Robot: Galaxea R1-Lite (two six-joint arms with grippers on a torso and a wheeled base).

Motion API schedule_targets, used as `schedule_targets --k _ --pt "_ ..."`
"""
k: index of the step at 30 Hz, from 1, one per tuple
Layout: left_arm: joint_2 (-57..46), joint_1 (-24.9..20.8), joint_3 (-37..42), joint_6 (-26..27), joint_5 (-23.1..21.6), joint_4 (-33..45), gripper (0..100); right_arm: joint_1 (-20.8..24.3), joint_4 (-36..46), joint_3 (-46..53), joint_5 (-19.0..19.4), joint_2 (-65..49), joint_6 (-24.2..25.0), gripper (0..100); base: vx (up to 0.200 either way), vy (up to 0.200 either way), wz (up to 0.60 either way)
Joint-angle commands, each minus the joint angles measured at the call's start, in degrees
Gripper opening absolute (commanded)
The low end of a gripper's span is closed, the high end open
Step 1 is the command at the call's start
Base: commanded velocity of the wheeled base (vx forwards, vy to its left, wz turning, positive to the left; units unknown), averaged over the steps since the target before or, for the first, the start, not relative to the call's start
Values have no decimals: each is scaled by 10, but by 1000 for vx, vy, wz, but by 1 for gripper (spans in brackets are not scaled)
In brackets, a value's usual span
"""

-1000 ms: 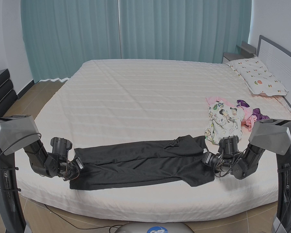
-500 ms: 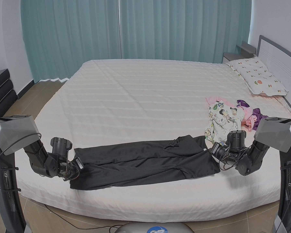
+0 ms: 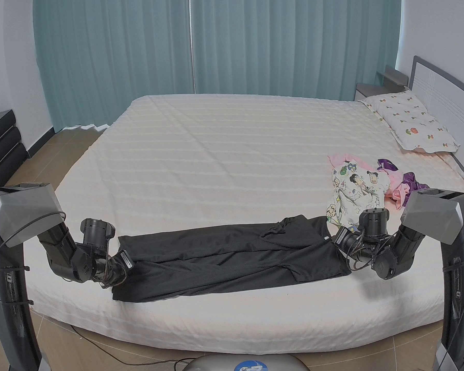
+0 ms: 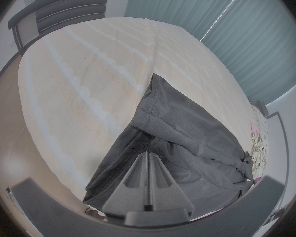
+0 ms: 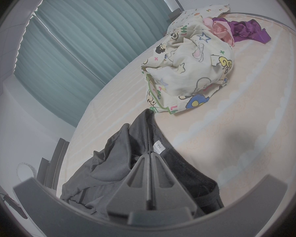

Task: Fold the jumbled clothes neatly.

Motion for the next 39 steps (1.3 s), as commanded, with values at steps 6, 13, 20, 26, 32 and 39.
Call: schedule_targets --k 6,13,20,26,32,39 --pt "-8 5 2 -3 -1 0 100 3 -6 6 1 8 0 100 0 0 0" --pt "-20 16 1 -4 -5 0 100 3 -9 8 1 6 5 100 0 0 0" --pt "-15 14 -3 -3 -24 -1 100 6 -9 10 1 5 6 100 0 0 0" --pt "-12 12 -8 3 -24 -1 100 9 -9 9 1 6 6 100 0 0 0" --pt "10 8 -30 26 -15 0 0 11 -9 9 0 6 6 100 0 0 0" --pt "15 8 -27 47 5 -1 0 11 -9 10 1 5 6 100 0 0 0"
